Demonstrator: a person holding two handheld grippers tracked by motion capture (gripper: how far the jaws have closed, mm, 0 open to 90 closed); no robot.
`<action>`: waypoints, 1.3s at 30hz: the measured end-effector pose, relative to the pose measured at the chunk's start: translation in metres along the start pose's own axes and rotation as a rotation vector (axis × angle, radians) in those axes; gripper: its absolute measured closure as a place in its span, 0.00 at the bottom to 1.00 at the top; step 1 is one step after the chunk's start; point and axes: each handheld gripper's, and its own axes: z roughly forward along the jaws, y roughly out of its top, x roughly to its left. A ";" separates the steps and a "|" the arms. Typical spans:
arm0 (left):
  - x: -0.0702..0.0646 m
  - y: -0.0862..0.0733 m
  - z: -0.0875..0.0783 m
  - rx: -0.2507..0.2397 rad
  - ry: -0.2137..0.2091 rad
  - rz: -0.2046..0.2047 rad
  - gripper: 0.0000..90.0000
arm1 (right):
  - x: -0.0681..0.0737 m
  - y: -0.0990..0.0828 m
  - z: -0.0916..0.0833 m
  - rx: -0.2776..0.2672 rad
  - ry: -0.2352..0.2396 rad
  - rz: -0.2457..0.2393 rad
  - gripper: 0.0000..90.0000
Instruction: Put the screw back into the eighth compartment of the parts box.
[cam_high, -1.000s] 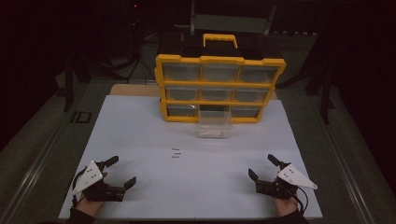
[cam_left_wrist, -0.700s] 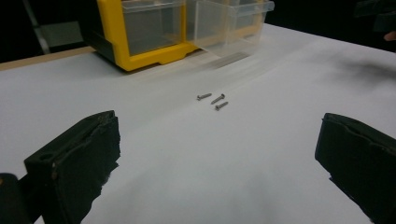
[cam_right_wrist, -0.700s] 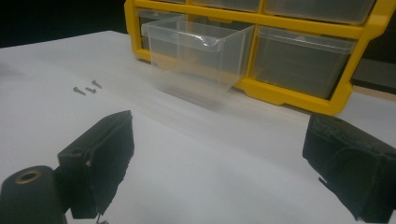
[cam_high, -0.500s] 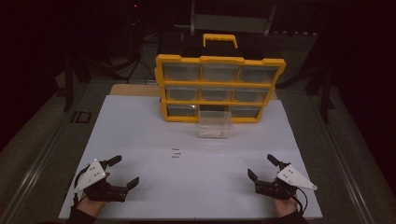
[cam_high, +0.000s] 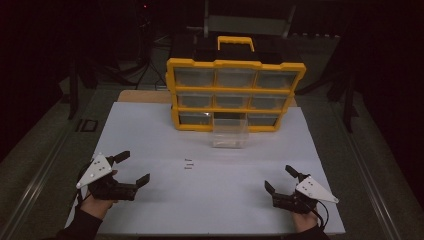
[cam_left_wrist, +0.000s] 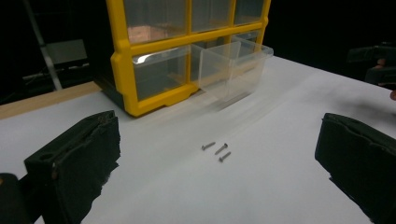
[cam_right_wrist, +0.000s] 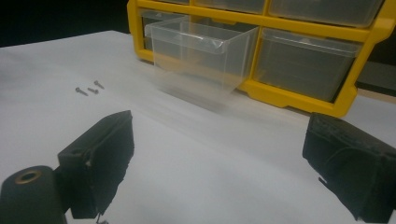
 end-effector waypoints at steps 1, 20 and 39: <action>0.000 0.003 0.002 0.001 -0.003 0.002 0.00 | 0.000 0.000 0.000 0.001 0.001 0.000 0.10; 0.000 0.042 0.038 0.040 -0.090 0.031 0.00 | 0.002 0.000 0.002 0.007 0.015 -0.002 0.10; 0.003 0.051 0.109 0.174 -0.145 0.107 0.05 | 0.003 -0.001 0.004 0.016 0.037 -0.005 0.10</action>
